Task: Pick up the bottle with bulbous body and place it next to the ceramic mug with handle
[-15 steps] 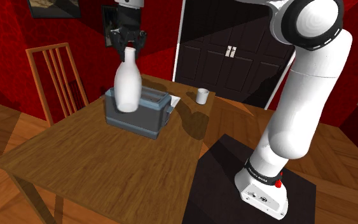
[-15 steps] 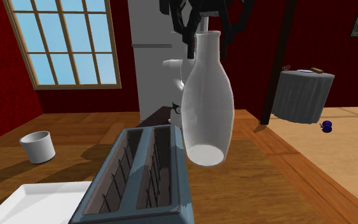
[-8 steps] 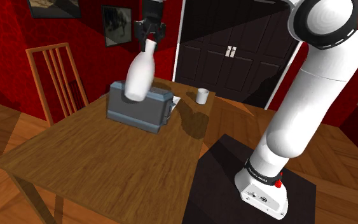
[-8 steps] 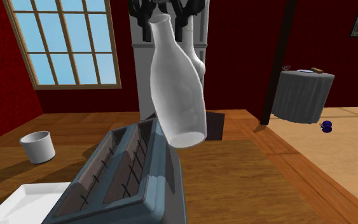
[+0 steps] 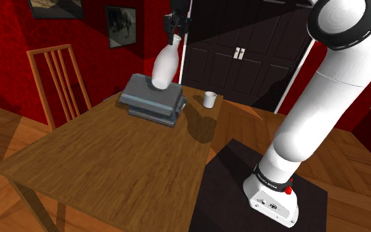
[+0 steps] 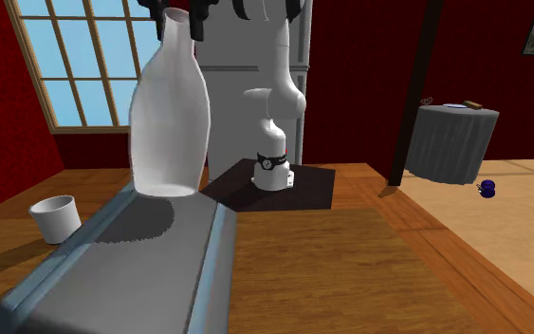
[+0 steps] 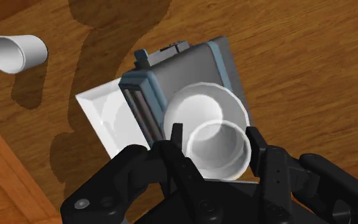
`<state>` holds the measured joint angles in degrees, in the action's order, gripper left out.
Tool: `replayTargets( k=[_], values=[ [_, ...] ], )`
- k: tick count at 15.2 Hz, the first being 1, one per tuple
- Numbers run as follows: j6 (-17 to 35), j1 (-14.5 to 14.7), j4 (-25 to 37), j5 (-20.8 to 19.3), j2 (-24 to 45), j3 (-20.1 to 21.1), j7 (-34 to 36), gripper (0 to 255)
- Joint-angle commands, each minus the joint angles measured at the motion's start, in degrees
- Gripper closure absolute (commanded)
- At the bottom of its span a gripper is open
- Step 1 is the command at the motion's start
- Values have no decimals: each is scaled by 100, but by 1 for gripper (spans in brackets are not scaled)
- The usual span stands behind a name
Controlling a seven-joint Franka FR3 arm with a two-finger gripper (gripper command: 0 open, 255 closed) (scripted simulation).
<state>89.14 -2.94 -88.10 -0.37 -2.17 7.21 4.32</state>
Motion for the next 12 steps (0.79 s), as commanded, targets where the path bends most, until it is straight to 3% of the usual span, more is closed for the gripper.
replayTargets(
  k=[1,12],
  values=[
    [-71,-134,-13,16,-76,-147,-282,255],
    [-834,-843,1097,70,270,-914,-1751,255]
  ],
)
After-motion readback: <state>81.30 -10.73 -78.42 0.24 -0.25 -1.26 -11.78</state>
